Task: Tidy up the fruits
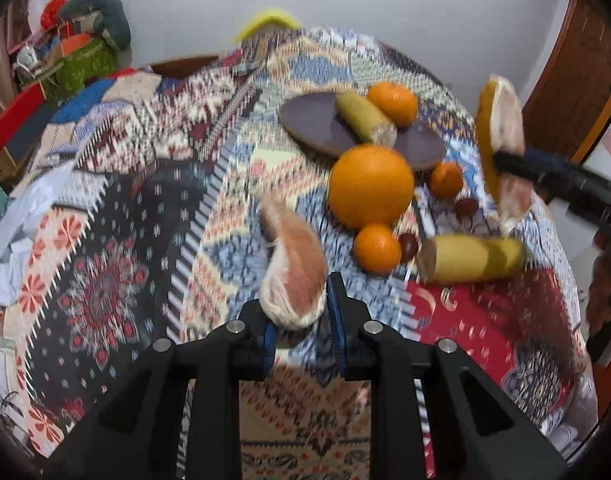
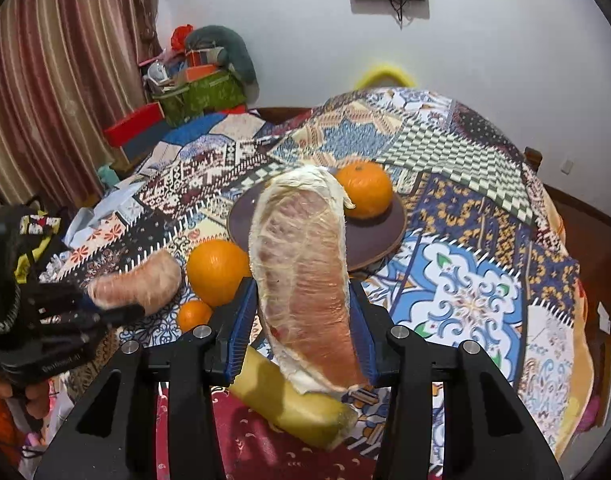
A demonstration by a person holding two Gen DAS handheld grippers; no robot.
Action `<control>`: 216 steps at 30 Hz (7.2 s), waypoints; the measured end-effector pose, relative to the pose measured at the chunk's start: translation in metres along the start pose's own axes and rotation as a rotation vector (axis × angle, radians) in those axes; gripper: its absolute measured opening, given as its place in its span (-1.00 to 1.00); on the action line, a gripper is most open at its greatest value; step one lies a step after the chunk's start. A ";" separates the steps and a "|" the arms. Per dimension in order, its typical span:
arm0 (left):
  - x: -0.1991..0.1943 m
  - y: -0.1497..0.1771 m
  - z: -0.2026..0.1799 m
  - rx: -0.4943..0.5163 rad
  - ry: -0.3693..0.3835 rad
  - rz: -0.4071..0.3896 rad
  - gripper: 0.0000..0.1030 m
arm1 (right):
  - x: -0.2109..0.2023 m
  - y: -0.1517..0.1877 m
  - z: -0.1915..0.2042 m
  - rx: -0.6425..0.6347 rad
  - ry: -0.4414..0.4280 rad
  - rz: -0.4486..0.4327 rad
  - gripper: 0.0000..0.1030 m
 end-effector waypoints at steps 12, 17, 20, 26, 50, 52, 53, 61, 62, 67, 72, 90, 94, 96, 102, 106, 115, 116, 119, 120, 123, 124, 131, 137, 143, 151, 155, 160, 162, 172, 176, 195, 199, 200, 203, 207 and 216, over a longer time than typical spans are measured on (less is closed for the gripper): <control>0.017 -0.008 -0.004 0.027 -0.059 0.053 -0.15 | -0.007 -0.004 -0.008 0.010 -0.039 0.001 -0.80; 0.024 -0.017 -0.002 0.047 -0.087 0.057 -0.15 | 0.003 0.005 -0.009 -0.003 -0.038 0.046 -0.72; 0.027 -0.021 0.000 0.047 -0.102 0.056 -0.14 | 0.014 0.013 -0.011 0.015 -0.053 0.091 -0.45; 0.030 -0.024 0.002 0.040 -0.115 0.031 -0.15 | 0.029 0.015 -0.013 0.042 -0.027 0.112 -0.02; 0.014 -0.022 0.008 -0.015 -0.091 -0.030 -0.52 | 0.045 0.016 -0.016 0.057 -0.032 0.136 -0.13; 0.009 -0.023 0.007 -0.014 -0.092 -0.041 -0.52 | 0.042 0.014 -0.015 0.060 -0.037 0.127 -0.13; 0.007 -0.023 0.007 -0.012 -0.091 -0.047 -0.52 | 0.039 0.013 -0.015 0.058 -0.036 0.119 -0.13; -0.020 -0.040 -0.004 0.010 -0.086 -0.117 -0.52 | 0.019 -0.001 -0.016 0.052 -0.022 0.052 -0.13; -0.022 -0.043 -0.006 0.014 -0.086 -0.125 -0.52 | 0.016 -0.003 -0.017 0.053 -0.022 0.044 -0.13; -0.033 -0.060 -0.011 0.033 -0.088 -0.158 -0.52 | 0.004 -0.018 -0.020 0.052 -0.017 0.000 -0.13; -0.044 -0.078 -0.016 0.045 -0.100 -0.202 -0.52 | -0.004 -0.030 -0.025 0.050 -0.007 -0.038 -0.13; -0.044 -0.132 -0.030 0.080 -0.088 -0.255 -0.52 | -0.003 -0.069 -0.036 0.035 -0.005 -0.101 -0.13; -0.038 -0.142 -0.030 0.082 -0.082 -0.255 -0.52 | 0.004 -0.076 -0.037 0.029 -0.005 -0.101 -0.13; -0.034 -0.146 -0.029 0.079 -0.080 -0.252 -0.52 | 0.007 -0.078 -0.038 0.026 -0.007 -0.100 -0.13; -0.019 -0.159 -0.029 0.074 -0.062 -0.240 -0.52 | 0.022 -0.084 -0.039 0.018 -0.010 -0.087 -0.13; -0.009 -0.169 -0.029 0.073 -0.050 -0.229 -0.52 | 0.031 -0.086 -0.039 0.004 -0.009 -0.076 -0.13; 0.018 -0.192 -0.029 0.074 -0.002 -0.186 -0.52 | 0.057 -0.089 -0.038 -0.030 0.000 -0.028 -0.13; 0.022 -0.193 -0.028 0.069 0.004 -0.178 -0.52 | 0.059 -0.089 -0.037 -0.034 0.000 -0.024 -0.13; 0.033 -0.198 -0.024 0.056 0.013 -0.157 -0.52 | 0.064 -0.089 -0.036 -0.045 0.000 -0.015 -0.13; 0.036 -0.199 -0.023 0.053 0.016 -0.152 -0.52 | 0.066 -0.090 -0.036 -0.048 0.000 -0.012 -0.13; 0.046 -0.202 -0.023 0.057 0.022 -0.134 -0.52 | 0.071 -0.092 -0.035 -0.053 -0.003 -0.004 -0.13; 0.049 -0.202 -0.023 0.062 0.020 -0.129 -0.52 | 0.073 -0.092 -0.035 -0.055 -0.003 -0.001 -0.13; 0.064 -0.204 -0.024 0.073 0.007 -0.096 -0.52 | 0.082 -0.089 -0.034 -0.050 -0.014 0.023 -0.13; 0.074 -0.203 -0.023 0.059 0.012 -0.060 -0.52 | 0.082 -0.090 -0.035 -0.043 -0.020 0.024 -0.12; 0.065 -0.202 -0.025 0.066 0.004 -0.085 -0.42 | 0.078 -0.093 -0.038 -0.020 -0.034 0.009 -0.11; 0.047 -0.195 -0.024 0.062 -0.008 -0.103 -0.42 | 0.066 -0.091 -0.040 -0.013 -0.024 -0.003 -0.11; 0.032 -0.190 -0.024 0.061 -0.007 -0.120 -0.42 | 0.054 -0.088 -0.041 -0.008 -0.017 -0.014 -0.11; 0.006 -0.179 -0.026 0.064 -0.012 -0.152 -0.42 | 0.036 -0.082 -0.042 -0.002 -0.010 -0.026 -0.11; -0.002 -0.174 -0.027 0.072 -0.016 -0.155 -0.39 | 0.028 -0.079 -0.041 0.003 -0.022 -0.026 -0.11; -0.041 -0.138 -0.039 0.096 -0.037 -0.188 -0.17 | -0.002 -0.057 -0.035 0.016 -0.018 -0.034 -0.11; -0.045 -0.118 -0.043 0.089 -0.021 -0.174 -0.16 | -0.009 -0.043 -0.030 0.017 -0.021 -0.021 -0.10; -0.016 -0.032 -0.046 0.049 0.016 -0.032 -0.16 | -0.011 0.031 -0.002 -0.018 -0.033 0.072 -0.02; -0.007 -0.022 -0.048 0.056 0.013 -0.007 -0.16 | -0.002 0.044 0.000 -0.023 -0.046 0.106 -0.02; -0.005 -0.020 -0.048 0.059 0.009 -0.003 -0.16 | 0.000 0.047 0.000 -0.020 -0.051 0.116 -0.02; 0.002 -0.017 -0.053 0.075 -0.005 0.000 -0.16 | 0.009 0.055 -0.001 -0.016 -0.037 0.144 -0.02; 0.011 -0.017 -0.060 0.098 -0.018 -0.002 -0.16 | 0.012 0.061 0.001 -0.035 -0.026 0.148 0.04; 0.023 -0.026 -0.057 0.076 -0.009 -0.001 -0.29 | 0.023 0.058 0.010 -0.109 -0.006 0.167 0.23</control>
Point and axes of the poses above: each gripper's, at about its wrist camera, not at the fingertips, and x roughly the way its jaws point, z to its left, y to its underside, the point moved 7 cm from there along x, roughly the way its jaws point, and after that the axes turned 12 degrees about z, right-handed, at the moved point
